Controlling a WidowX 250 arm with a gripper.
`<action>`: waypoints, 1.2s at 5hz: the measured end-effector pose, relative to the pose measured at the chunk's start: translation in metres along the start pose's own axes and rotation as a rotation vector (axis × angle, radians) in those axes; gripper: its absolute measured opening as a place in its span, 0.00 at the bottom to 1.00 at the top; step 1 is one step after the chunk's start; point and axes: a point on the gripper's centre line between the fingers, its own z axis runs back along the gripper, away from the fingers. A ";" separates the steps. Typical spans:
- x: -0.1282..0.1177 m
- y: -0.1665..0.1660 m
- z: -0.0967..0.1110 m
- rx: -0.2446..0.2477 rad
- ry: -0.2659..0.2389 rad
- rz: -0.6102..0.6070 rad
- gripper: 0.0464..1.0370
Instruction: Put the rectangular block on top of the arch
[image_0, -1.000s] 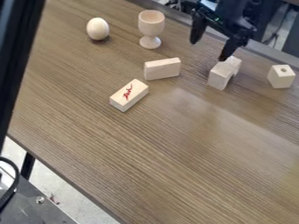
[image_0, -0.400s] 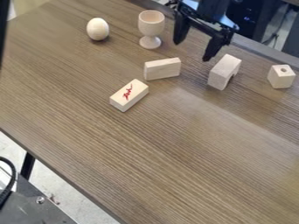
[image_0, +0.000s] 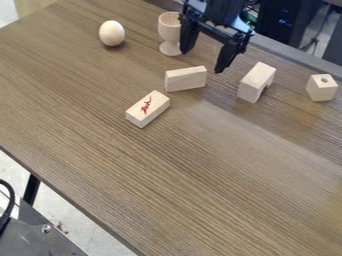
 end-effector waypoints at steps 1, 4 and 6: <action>-0.005 0.007 -0.004 -0.009 0.015 -0.012 0.96; -0.048 0.018 -0.005 0.000 0.015 0.026 0.96; -0.061 0.022 -0.009 0.008 -0.026 0.032 0.96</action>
